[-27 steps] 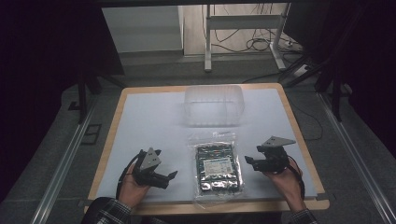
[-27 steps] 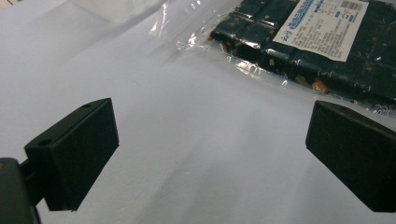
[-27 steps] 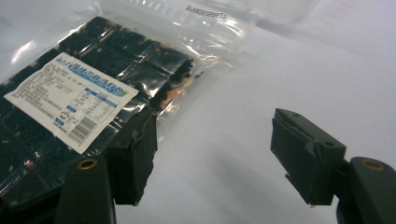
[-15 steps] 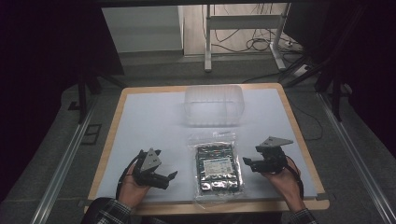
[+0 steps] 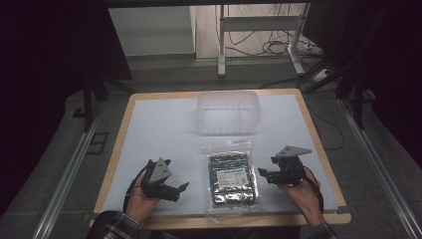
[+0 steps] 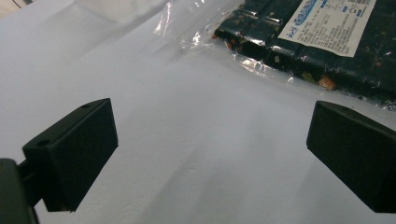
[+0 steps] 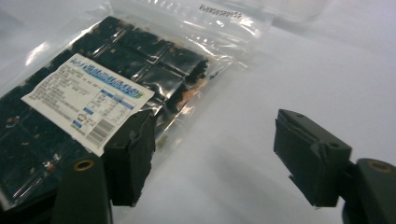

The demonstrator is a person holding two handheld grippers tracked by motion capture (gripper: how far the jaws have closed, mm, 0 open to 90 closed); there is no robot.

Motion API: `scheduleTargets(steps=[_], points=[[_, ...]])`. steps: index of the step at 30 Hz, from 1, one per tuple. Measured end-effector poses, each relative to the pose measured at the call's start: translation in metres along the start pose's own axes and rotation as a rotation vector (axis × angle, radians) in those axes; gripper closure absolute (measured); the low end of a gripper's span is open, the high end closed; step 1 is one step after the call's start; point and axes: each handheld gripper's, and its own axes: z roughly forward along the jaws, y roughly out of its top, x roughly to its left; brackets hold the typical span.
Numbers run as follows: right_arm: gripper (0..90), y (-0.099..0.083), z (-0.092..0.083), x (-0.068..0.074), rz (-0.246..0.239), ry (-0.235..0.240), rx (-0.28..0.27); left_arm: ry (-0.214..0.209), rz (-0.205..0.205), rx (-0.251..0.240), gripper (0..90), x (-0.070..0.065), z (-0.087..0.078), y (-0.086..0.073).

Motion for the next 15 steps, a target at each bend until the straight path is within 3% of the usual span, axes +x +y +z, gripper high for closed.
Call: scheduleTargets(steps=[6,12,15], points=[[43.5,0.002,-0.004,0.008,-0.031,-0.003,0.012,0.001,0.0,0.0,1.7,0.0,0.0,0.0],[66.0,0.001,-0.008,0.021,-0.103,0.021,0.036,0.004,0.003,0.0,1.7,0.0,0.0,0.0],[72.8,0.0,-0.008,0.023,-0.111,0.041,0.049,0.004,0.004,0.001,1.7,0.0,0.0,0.0]])
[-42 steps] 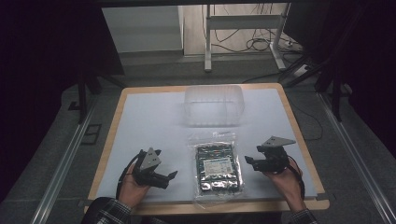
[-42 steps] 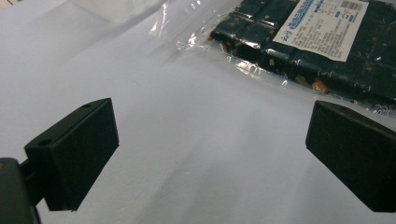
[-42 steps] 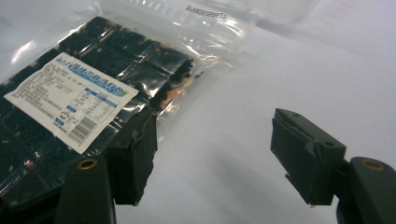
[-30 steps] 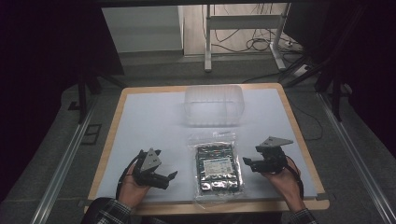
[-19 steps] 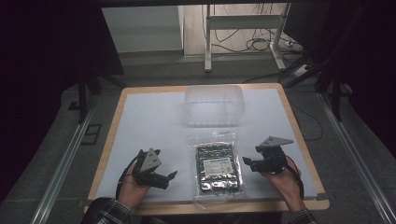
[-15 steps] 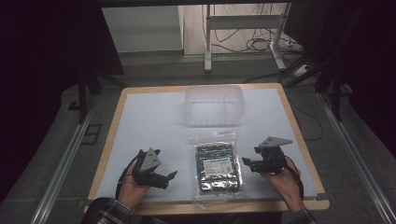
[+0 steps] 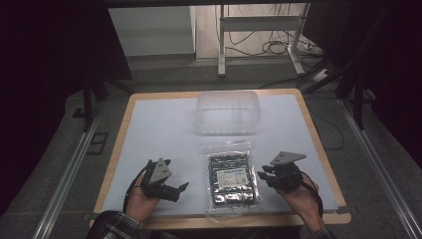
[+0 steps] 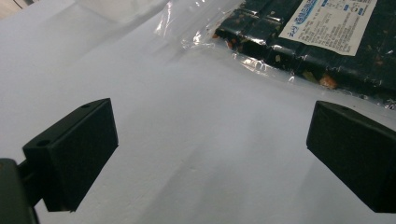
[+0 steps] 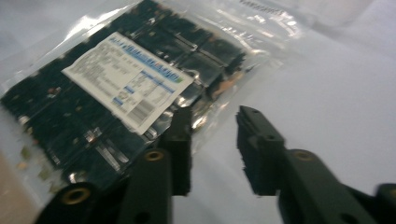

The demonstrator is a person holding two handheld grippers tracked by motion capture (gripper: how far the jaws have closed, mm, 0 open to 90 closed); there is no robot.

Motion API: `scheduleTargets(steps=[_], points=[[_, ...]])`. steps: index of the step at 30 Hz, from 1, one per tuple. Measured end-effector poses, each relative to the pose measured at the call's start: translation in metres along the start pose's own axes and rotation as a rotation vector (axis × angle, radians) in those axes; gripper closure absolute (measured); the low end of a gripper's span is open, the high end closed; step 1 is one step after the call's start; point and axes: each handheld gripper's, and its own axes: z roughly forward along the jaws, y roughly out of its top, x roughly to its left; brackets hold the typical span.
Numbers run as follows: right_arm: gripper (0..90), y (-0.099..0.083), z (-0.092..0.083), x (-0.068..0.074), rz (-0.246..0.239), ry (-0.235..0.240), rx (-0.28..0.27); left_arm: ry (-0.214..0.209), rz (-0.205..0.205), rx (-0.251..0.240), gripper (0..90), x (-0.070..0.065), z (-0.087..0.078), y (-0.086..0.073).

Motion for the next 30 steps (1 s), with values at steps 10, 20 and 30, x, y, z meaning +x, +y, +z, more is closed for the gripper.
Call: scheduleTargets(steps=[10,20,30], points=[[89.4,-0.006,0.006,0.01,-0.06,0.09,0.055,0.007,0.015,-0.001,1.8,-0.001,-0.001,0.0],[89.3,-0.016,0.017,0.011,-0.079,0.172,0.119,0.014,0.007,-0.01,1.8,0.0,-0.002,0.0],[89.4,-0.018,0.021,0.014,-0.074,0.212,0.127,0.025,0.006,-0.013,1.9,0.002,-0.003,0.0]])
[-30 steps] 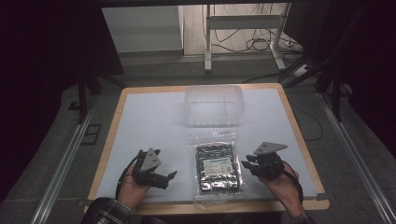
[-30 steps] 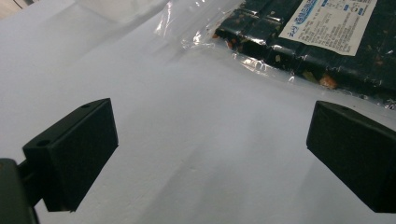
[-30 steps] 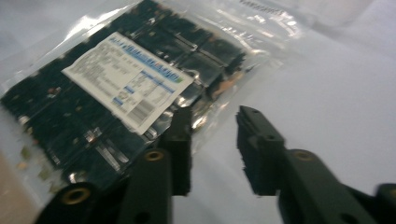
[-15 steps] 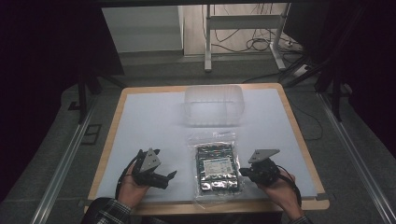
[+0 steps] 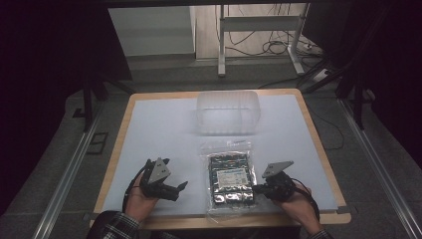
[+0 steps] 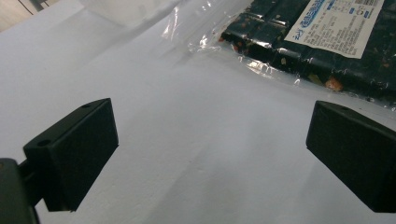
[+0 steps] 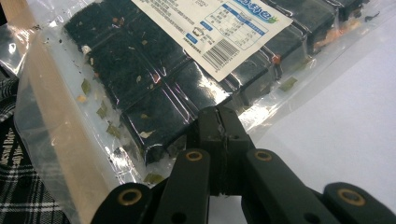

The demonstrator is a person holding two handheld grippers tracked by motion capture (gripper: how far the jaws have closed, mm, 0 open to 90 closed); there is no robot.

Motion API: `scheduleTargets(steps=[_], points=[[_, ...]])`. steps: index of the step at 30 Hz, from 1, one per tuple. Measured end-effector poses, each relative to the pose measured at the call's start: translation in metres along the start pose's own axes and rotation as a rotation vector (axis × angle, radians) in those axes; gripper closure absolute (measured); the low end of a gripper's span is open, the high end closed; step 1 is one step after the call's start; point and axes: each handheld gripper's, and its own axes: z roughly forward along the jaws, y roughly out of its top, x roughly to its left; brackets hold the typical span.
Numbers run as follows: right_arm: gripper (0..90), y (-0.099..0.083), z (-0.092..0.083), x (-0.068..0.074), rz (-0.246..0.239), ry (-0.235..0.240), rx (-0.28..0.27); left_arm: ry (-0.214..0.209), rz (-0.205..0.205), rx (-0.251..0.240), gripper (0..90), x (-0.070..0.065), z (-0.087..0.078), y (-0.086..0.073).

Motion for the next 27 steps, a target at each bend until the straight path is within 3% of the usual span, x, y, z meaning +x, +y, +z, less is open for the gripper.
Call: scheduleTargets(steps=[15,27], points=[[89.4,0.006,0.009,0.011,-0.029,0.072,-0.005,0.011,-0.002,-0.001,2.0,0.001,-0.001,0.0],[89.4,0.02,0.024,0.024,-0.101,0.109,0.0,0.021,-0.012,-0.005,2.2,0.002,-0.001,0.0]])
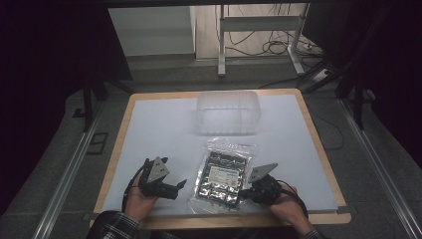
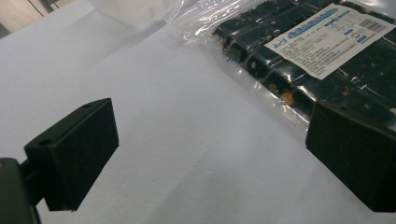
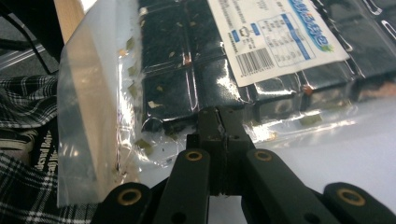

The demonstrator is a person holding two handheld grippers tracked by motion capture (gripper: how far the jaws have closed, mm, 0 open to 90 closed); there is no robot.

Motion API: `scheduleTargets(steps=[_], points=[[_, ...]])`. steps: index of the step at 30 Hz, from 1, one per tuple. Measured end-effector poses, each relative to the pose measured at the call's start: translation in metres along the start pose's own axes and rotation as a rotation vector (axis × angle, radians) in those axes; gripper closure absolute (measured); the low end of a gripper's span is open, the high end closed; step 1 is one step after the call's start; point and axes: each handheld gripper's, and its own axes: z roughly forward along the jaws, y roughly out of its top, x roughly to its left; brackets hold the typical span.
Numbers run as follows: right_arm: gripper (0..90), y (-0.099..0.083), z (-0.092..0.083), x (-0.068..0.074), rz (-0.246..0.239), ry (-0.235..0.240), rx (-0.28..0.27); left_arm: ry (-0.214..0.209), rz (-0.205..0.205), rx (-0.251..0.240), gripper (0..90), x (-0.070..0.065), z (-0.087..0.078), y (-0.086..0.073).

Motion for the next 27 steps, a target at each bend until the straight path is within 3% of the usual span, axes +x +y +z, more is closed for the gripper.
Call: scheduleTargets(steps=[12,27], points=[[89.3,0.02,0.02,0.012,-0.063,0.013,-0.001,0.021,-0.013,0.015,2.4,0.002,0.001,-0.001],[89.3,0.038,0.04,0.024,-0.098,0.02,-0.012,0.025,-0.011,0.021,2.5,0.001,0.001,-0.001]])
